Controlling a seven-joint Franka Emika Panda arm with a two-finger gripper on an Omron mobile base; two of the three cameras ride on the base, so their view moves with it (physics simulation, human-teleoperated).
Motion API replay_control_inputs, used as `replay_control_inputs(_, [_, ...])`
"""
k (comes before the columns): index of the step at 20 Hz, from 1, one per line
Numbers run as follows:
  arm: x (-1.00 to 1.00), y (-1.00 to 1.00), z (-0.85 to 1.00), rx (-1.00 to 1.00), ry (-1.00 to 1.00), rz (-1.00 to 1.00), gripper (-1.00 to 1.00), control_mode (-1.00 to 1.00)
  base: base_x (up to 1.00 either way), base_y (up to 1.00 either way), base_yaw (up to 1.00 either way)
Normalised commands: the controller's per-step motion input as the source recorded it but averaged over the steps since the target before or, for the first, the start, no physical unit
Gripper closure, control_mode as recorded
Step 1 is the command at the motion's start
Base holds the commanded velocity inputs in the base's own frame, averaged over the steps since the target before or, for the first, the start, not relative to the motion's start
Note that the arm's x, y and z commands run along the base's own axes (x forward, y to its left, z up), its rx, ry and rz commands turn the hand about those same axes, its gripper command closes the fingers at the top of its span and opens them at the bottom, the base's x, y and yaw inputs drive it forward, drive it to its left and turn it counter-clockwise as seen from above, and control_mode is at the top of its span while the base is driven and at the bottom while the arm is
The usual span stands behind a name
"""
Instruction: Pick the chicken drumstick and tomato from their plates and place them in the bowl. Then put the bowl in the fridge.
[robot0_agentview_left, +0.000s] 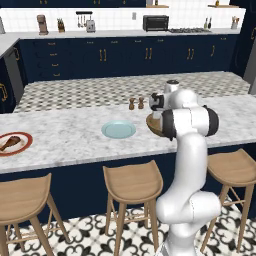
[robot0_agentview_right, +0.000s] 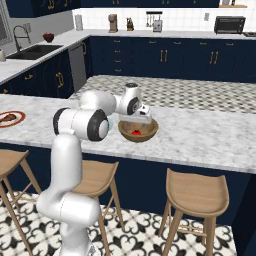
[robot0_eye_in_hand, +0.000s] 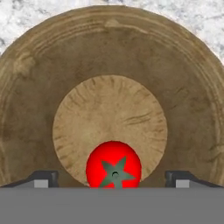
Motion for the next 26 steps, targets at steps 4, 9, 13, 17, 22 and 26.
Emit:
replay_control_inputs(4, [-0.75,0.14,0.88,0.00,-0.03,0.00,-1.00,-1.00,0.00,0.00,0.00])
replay_control_inputs(9, [-1.00,0.69,-0.04,-0.01,0.00,0.00,-1.00,-1.00,0.00,0.00,0.00])
replay_control_inputs(13, [-1.00,1.00,-0.39,-0.01,0.00,0.00,-1.00,-1.00,0.00,0.00,0.00])
replay_control_inputs(17, [-0.67,0.73,0.00,0.00,0.03,0.00,-1.00,-1.00,0.00,0.00,0.00])
replay_control_inputs(22, [-0.53,0.31,0.00,0.00,0.02,0.00,-1.00,-1.00,0.00,0.00,0.00])
replay_control_inputs(26, [0.00,0.00,0.00,0.00,0.00,0.00,-1.00,-1.00,0.00,0.00,0.00])
